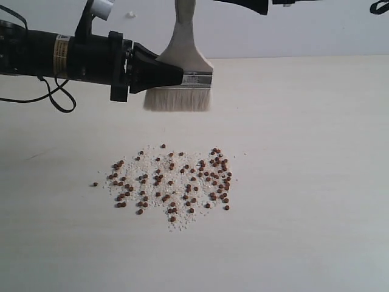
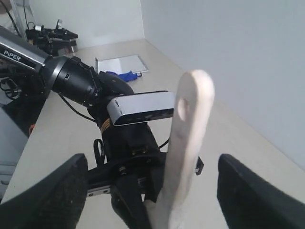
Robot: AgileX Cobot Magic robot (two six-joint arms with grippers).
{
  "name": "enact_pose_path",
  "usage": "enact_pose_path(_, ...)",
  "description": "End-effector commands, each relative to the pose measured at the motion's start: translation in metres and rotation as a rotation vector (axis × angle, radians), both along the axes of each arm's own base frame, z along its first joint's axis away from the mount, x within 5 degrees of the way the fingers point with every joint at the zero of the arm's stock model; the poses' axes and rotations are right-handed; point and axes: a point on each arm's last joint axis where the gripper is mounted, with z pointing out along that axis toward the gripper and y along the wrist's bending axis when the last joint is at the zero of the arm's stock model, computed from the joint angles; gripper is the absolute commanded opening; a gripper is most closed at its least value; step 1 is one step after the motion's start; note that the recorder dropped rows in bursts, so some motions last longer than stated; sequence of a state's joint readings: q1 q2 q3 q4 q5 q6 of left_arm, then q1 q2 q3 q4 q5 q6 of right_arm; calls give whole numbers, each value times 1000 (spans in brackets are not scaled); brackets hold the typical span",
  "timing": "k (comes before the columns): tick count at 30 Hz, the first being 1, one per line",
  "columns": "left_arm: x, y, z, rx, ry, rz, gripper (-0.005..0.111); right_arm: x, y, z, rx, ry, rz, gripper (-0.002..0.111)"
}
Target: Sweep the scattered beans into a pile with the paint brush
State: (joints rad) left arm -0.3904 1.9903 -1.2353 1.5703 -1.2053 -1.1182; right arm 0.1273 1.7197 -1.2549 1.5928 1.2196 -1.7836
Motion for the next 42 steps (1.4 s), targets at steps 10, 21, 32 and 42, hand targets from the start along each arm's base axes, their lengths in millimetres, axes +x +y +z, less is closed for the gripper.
enact_pose_path(10, -6, -9, 13, -55, -71, -28, 0, 23, 3, -28, 92, 51, -48, 70)
enact_pose_path(21, -9, -14, 13, -55, -72, -44, 0, 16, 23, -28, 99, 28, 4, 65)
enact_pose_path(32, -9, -14, 12, -51, -65, -45, 0, 16, 23, -28, 97, 17, 5, 44)
enact_pose_path(42, -9, -14, 14, -64, -60, -33, 0, 16, 23, -28, 100, 32, 4, 0)
